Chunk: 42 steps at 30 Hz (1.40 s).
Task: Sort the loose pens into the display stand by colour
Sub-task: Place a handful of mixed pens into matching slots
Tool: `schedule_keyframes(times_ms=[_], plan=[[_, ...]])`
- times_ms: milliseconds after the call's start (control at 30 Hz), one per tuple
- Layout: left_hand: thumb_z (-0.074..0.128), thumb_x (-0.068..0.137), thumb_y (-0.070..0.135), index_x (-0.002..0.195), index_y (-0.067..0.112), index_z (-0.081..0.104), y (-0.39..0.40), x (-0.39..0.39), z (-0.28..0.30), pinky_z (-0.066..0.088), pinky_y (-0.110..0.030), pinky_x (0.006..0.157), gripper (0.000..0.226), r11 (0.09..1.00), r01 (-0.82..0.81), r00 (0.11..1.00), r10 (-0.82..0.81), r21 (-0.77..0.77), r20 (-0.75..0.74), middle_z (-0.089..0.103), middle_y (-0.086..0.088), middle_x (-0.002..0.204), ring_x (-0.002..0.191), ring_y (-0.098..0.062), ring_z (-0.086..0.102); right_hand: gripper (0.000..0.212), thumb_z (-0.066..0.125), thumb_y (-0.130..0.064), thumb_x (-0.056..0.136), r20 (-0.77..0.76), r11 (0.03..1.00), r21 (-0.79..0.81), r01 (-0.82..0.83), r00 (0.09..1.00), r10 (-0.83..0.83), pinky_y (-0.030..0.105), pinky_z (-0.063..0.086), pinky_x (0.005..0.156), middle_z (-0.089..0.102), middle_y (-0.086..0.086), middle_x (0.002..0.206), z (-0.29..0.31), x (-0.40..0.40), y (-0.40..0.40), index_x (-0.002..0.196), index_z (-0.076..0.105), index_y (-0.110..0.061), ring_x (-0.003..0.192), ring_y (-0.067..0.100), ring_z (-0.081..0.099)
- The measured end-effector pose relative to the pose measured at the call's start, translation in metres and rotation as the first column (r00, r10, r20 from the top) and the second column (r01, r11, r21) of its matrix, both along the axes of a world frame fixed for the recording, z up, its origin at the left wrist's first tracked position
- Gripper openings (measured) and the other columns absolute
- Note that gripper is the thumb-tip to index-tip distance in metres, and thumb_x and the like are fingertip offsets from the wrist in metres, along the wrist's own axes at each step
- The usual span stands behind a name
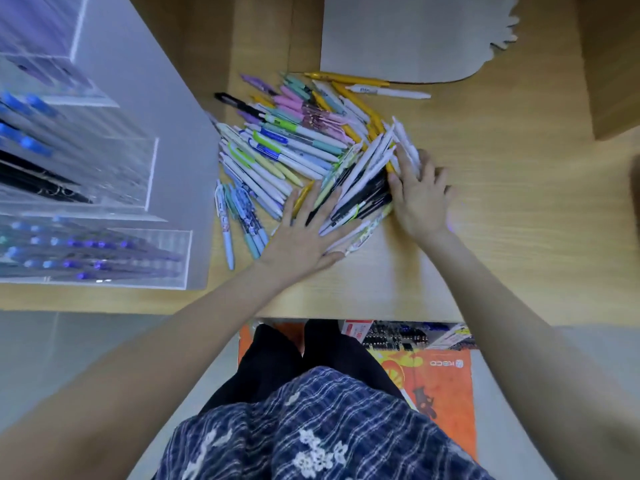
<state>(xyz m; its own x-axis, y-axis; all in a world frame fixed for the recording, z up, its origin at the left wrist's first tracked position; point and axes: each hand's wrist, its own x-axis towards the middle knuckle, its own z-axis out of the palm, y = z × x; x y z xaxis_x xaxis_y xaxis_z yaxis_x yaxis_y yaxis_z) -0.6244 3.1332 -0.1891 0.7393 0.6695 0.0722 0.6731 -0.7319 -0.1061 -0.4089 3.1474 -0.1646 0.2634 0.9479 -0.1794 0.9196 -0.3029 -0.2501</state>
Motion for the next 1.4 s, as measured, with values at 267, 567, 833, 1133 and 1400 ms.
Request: schedule_keyframes(times_ms=[267, 567, 833, 1133, 1400], plan=[[0.038, 0.089, 0.058, 0.140, 0.032, 0.030, -0.007, -0.019, -0.006, 0.030, -0.060, 0.104, 0.058, 0.997, 0.005, 0.998, -0.009, 0.073, 0.063, 0.036, -0.019, 0.145, 0.131, -0.046, 0.035, 0.049, 0.023, -0.043, 0.101, -0.071, 0.997, 0.040, 0.073, 0.995, -0.070, 0.044, 0.025, 0.098, 0.019, 0.006, 0.154, 0.000, -0.063, 0.011, 0.148, 0.017, -0.034, 0.126, 0.035, 0.028], [0.036, 0.089, 0.052, 0.142, 0.029, 0.030, -0.012, -0.035, -0.001, 0.019, -0.059, 0.107, 0.058, 0.998, -0.007, 0.993, 0.013, -0.055, 0.114, 0.022, -0.018, 0.148, 0.135, -0.044, 0.023, 0.071, 0.036, -0.048, 0.088, -0.315, 1.000, 0.024, 0.000, 0.949, 0.008, 0.038, 0.021, 0.101, 0.036, 0.022, 0.142, 0.015, -0.020, -0.058, 0.141, 0.033, -0.001, 0.128, 0.039, 0.033], [0.055, 0.078, 0.047, 0.133, 0.017, 0.038, -0.019, -0.040, 0.005, 0.033, -0.051, 0.103, 0.065, 0.990, -0.070, 0.993, 0.081, -0.119, 0.089, 0.043, -0.019, 0.139, 0.128, -0.035, 0.031, 0.072, 0.064, -0.002, 0.081, -0.295, 0.999, -0.026, -0.037, 0.955, 0.027, 0.031, 0.022, 0.096, 0.025, 0.017, 0.147, 0.014, -0.052, -0.059, 0.144, 0.030, -0.010, 0.119, 0.039, 0.033], [0.064, 0.073, 0.041, 0.114, 0.008, 0.048, -0.036, -0.027, 0.017, 0.029, -0.038, 0.091, 0.055, 0.976, -0.148, 0.939, 0.189, -0.160, 0.286, 0.055, -0.016, 0.116, 0.106, -0.026, 0.038, 0.043, 0.064, -0.008, 0.084, -0.422, 0.995, 0.091, 0.043, 0.907, 0.000, 0.042, 0.038, 0.102, 0.040, 0.018, 0.132, 0.021, -0.033, -0.060, 0.125, 0.052, -0.001, 0.117, 0.036, 0.046], [0.078, 0.060, 0.020, 0.092, 0.005, 0.064, -0.035, -0.009, 0.019, 0.048, -0.038, 0.072, 0.038, 0.947, -0.302, 0.935, 0.317, -0.107, 0.161, 0.060, -0.016, 0.105, 0.098, -0.029, 0.041, 0.035, 0.060, 0.000, 0.078, -0.346, 0.996, 0.073, 0.053, 0.938, -0.025, 0.031, 0.035, 0.071, 0.049, 0.020, 0.109, 0.010, -0.050, -0.083, 0.111, 0.051, 0.005, 0.091, 0.037, 0.052]])
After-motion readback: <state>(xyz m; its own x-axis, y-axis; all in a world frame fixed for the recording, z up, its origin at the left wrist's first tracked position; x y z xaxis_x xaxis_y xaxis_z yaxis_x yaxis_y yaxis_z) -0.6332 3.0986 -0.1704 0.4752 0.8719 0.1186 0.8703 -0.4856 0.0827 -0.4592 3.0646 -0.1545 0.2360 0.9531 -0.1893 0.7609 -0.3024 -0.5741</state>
